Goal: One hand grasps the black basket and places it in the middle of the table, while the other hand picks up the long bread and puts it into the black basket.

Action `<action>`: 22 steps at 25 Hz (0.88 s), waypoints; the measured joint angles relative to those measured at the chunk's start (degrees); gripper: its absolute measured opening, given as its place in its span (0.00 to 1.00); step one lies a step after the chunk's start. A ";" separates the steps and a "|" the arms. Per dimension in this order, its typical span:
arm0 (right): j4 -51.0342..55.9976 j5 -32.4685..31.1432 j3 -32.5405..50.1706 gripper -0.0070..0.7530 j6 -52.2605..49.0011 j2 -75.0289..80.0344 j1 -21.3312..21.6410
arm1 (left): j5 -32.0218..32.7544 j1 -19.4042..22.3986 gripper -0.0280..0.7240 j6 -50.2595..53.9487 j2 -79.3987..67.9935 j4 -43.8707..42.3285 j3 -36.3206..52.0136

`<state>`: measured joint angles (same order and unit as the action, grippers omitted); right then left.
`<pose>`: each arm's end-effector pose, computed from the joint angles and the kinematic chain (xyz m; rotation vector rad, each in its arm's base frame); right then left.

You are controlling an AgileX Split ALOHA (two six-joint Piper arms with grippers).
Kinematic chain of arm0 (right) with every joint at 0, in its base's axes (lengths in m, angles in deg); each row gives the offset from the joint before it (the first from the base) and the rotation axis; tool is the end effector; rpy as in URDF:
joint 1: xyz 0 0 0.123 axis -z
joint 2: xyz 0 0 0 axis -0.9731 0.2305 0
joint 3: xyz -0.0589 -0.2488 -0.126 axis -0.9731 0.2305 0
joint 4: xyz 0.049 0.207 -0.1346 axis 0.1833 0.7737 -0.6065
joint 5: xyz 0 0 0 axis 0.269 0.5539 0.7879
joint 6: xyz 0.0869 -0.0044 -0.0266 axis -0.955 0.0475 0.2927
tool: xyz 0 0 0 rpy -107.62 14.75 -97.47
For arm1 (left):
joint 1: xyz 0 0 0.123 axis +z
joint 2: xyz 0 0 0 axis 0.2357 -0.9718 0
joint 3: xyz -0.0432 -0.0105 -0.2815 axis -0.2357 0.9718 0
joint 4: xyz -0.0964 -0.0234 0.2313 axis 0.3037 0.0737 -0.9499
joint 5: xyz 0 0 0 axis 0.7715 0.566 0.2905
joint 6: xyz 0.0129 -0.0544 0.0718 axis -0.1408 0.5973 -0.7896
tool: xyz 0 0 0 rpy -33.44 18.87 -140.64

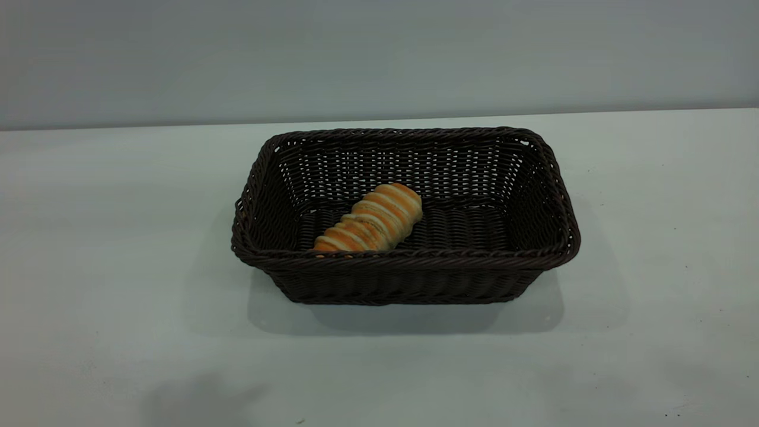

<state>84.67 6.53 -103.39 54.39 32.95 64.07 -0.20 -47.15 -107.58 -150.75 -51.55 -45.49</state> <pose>-0.0085 0.0016 0.2635 -0.3192 2.1067 0.1345 0.1754 -0.1370 0.3714 0.8981 2.0512 -0.4541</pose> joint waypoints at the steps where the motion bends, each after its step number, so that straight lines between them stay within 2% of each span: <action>1: 0.00 0.00 0.00 0.63 0.00 0.00 0.00 | 3.56 0.00 0.81 3.25 1.90 -3.66 0.00; 5: 0.00 0.00 0.00 0.63 0.00 0.00 0.00 | 18.65 0.00 0.81 14.43 9.13 -14.76 0.06; 8: 0.00 -0.05 0.00 0.63 0.00 0.00 0.00 | 25.73 0.00 0.81 18.44 12.90 -18.08 2.46; 18: 0.00 -0.05 0.00 0.63 0.00 0.00 0.00 | 24.05 0.00 0.81 20.76 25.73 -18.18 27.09; 22: 0.00 -0.05 0.00 0.63 0.00 0.00 0.00 | 22.57 0.00 0.81 21.12 29.60 -18.18 31.89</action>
<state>84.67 6.49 -103.39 54.39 32.95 64.07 22.37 -47.15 -86.45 -121.15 -69.73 -13.59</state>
